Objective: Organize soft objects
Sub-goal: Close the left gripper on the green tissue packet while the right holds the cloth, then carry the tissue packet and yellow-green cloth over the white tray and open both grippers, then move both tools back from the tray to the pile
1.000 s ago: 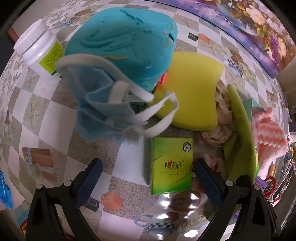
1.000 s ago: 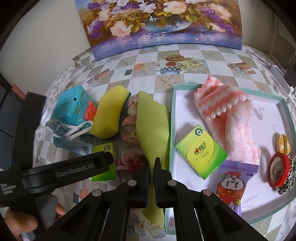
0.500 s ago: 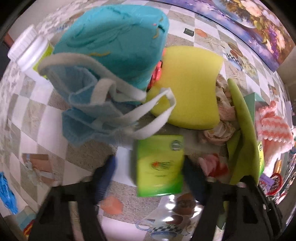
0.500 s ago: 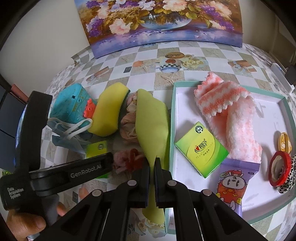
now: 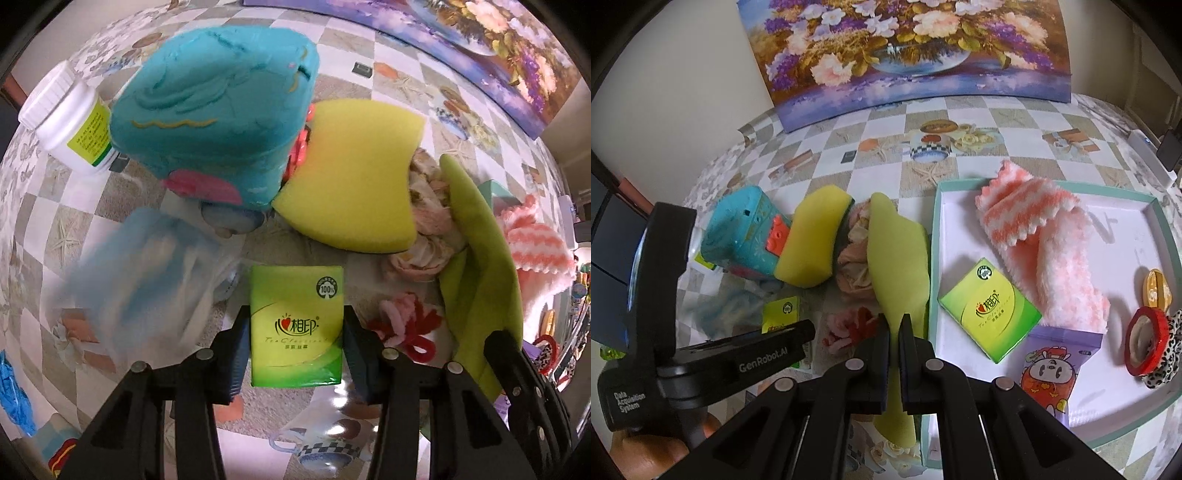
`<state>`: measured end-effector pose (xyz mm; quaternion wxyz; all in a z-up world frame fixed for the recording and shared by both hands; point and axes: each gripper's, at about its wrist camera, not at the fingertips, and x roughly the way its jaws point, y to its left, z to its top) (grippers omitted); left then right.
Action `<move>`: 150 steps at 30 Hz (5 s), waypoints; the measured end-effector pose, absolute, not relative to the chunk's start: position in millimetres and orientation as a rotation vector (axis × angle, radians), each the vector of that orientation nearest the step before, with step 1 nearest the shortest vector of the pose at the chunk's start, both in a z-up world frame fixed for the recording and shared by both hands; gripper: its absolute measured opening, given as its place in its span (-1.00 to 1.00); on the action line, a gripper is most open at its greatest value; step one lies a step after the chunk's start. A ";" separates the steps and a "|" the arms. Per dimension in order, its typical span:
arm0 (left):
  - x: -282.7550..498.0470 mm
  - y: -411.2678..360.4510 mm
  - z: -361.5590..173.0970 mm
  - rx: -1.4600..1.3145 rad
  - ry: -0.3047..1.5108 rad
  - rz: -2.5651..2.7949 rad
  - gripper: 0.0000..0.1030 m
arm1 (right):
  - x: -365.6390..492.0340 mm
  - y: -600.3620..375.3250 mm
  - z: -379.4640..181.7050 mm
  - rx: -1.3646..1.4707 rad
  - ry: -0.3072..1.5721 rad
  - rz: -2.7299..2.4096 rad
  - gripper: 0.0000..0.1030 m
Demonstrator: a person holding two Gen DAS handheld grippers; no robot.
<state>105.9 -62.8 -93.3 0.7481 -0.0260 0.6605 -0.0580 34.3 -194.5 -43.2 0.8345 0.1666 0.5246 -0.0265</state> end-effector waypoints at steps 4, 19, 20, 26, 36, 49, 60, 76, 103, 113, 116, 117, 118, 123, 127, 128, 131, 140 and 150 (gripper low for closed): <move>103.4 -59.9 -77.4 -0.077 1.403 -0.159 -0.07 | 31.8 -195.9 -35.1 0.364 1.077 -0.047 -0.91; 86.5 -54.1 -12.6 -0.097 1.141 -0.243 -0.07 | 6.7 -215.9 25.4 0.437 0.813 -0.035 -0.91; 86.9 -54.4 -11.3 -0.099 1.131 -0.249 -0.07 | 4.6 -219.5 27.7 0.444 0.800 -0.044 -0.91; 85.1 -66.0 1.3 -0.108 1.076 -0.283 -0.07 | -7.8 -248.5 40.6 0.477 0.737 -0.129 -0.91; 73.7 -112.9 13.5 -0.030 1.025 -0.374 -0.07 | -32.5 -315.7 33.7 0.547 0.720 -0.330 -0.91; 52.9 -177.9 0.9 0.100 1.051 -0.500 -0.06 | -57.0 -365.3 31.6 0.583 0.688 -0.468 -0.91; 48.3 -212.7 -28.2 0.191 1.110 -0.552 -0.06 | -44.0 -368.8 10.1 0.553 0.777 -0.479 -0.91; 76.1 -246.7 -55.2 0.199 1.161 -0.570 -0.06 | -24.7 -370.1 -17.6 0.531 0.904 -0.469 -0.90; 77.6 -227.6 -45.7 0.188 1.201 -0.504 0.58 | -23.6 -366.8 -39.6 0.566 1.001 -0.460 -0.83; 97.5 -190.0 -55.9 0.118 1.268 -0.332 0.84 | -24.9 -364.9 -31.9 0.544 0.973 -0.494 0.25; 100.9 -181.4 -57.6 0.098 1.276 -0.299 0.84 | -23.7 -364.6 -33.8 0.534 0.985 -0.501 0.39; 101.8 -178.8 -57.7 0.092 1.276 -0.288 0.85 | -23.0 -364.3 -34.4 0.526 0.989 -0.506 0.50; 102.8 -176.3 -57.7 0.089 1.273 -0.276 0.86 | -22.7 -364.0 -34.9 0.518 0.991 -0.510 0.56; 107.6 -165.7 -60.6 0.081 1.287 -0.224 0.94 | -22.3 -363.1 -35.4 0.488 0.992 -0.521 1.00; 111.0 -157.0 -66.5 0.046 1.335 -0.218 0.94 | -21.5 -361.9 -36.3 0.468 0.997 -0.530 1.00; 111.2 -156.3 -67.5 0.045 1.343 -0.218 0.94 | -21.3 -361.8 -36.3 0.466 0.999 -0.529 1.00; 111.1 -154.0 -67.5 0.062 1.346 -0.203 0.94 | -19.8 -359.8 -36.5 0.454 1.007 -0.522 1.00; 109.0 -139.1 -49.5 0.053 1.314 -0.221 0.94 | -17.3 -336.0 -28.9 0.395 1.050 -0.509 1.00; 108.4 -101.4 -31.0 0.019 1.286 -0.205 0.94 | -7.2 -295.0 -22.3 0.331 1.076 -0.449 1.00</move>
